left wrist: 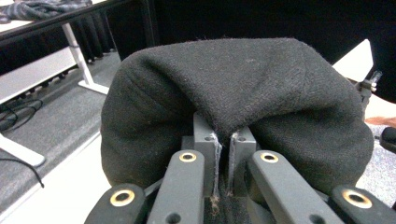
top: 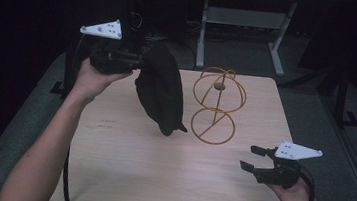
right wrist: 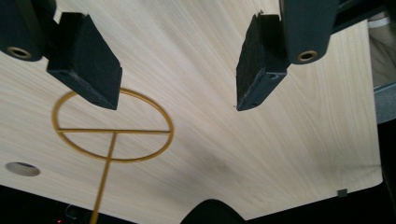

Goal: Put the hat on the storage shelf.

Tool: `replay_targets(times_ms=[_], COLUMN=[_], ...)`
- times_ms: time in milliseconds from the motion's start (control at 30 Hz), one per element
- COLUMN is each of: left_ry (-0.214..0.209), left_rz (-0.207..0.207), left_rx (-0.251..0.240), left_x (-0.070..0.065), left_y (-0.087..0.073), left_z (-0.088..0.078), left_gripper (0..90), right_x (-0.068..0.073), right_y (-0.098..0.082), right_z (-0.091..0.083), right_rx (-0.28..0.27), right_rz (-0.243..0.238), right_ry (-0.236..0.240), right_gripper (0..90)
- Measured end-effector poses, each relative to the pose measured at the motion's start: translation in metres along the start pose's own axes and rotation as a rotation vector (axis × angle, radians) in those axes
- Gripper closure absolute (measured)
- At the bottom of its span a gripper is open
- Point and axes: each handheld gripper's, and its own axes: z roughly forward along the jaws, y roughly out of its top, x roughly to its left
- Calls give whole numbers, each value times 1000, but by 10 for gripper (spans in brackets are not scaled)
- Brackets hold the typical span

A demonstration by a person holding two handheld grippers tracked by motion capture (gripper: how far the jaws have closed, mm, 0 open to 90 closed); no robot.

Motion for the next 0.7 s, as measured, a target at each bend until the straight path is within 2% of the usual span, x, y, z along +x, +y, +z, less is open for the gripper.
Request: replay_targets(times_ms=[33,133,533,667,700], left_ry=[-4,-11,-30,-36,-41], left_rz=[12,26,21,19,20], left_rx=[11,8,8,3,6], left_x=[0,1,10,11,11], left_y=[9,20,52,63,68], left_z=[5,12,39,53,60], left_gripper=[856,856,855,854,854], right_x=[-2,-4,-11,-13,-13], right_y=[0,1,-2,-3,-3], right_z=[-4,-10,-18,-20,-21], right_rx=[-12,-28,-62,-71,-78], right_rz=[1,7,26,32,38], right_ry=[-8,-25,-52,-56,-58], right_gripper=[307,298,293,295,298])
